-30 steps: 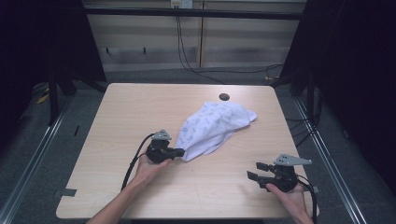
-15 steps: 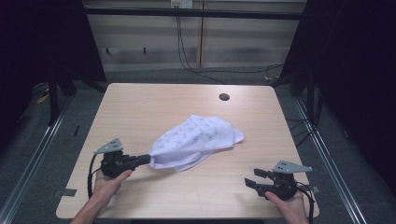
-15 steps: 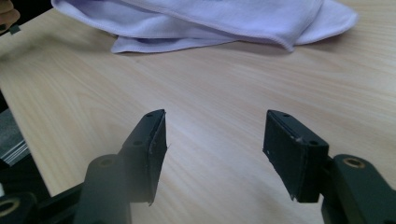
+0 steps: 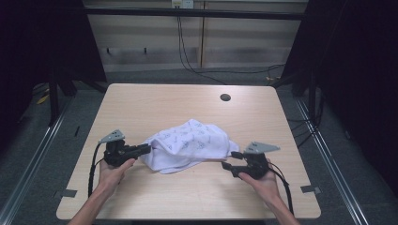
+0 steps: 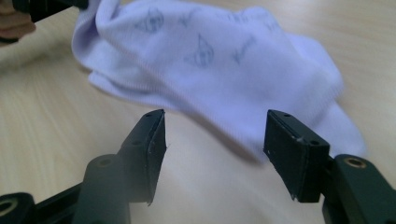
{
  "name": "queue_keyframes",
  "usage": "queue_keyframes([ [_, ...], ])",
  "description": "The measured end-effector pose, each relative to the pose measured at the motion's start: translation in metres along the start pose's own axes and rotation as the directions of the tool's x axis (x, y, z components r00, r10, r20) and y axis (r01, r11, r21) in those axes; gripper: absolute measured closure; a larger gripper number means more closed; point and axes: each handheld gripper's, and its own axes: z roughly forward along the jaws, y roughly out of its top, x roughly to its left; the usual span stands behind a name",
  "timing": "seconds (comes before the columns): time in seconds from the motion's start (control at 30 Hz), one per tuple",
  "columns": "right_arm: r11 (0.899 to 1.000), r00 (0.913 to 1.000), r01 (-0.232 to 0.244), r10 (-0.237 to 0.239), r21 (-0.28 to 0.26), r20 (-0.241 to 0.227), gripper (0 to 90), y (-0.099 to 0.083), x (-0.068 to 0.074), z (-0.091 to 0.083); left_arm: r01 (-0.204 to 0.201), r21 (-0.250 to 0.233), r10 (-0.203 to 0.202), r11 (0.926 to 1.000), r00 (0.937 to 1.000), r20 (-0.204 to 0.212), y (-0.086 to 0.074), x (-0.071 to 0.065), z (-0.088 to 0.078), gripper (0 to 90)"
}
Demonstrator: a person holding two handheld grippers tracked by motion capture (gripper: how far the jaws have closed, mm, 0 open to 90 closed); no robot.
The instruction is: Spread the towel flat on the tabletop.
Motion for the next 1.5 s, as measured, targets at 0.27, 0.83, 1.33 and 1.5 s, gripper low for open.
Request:
queue_keyframes([
  [0.27,0.998,0.9947,0.066,-0.065,0.008,-0.08,36.8,0.054,0.009,0.081,-0.021,0.057,0.021,0.9982,0.9998,-0.001,0.002,-0.003,0.019,67.7],
  [0.83,0.997,0.9982,0.025,-0.029,-0.07,-0.053,89.3,0.085,0.013,0.084,-0.059,-0.09,0.063,0.9942,0.9971,0.043,0.025,-0.013,-0.009,87.6],
  [1.33,0.967,0.9899,0.055,-0.019,-0.251,0.141,89.5,0.141,-0.038,-0.042,-0.102,-0.183,0.12,0.9779,0.9882,0.095,0.074,-0.058,0.001,59.9],
  [1.5,0.975,0.9815,0.003,0.04,-0.223,0.187,89.5,0.109,-0.064,-0.055,-0.061,-0.008,0.061,0.9981,0.9962,0.062,0.038,-0.035,0.037,63.7],
])
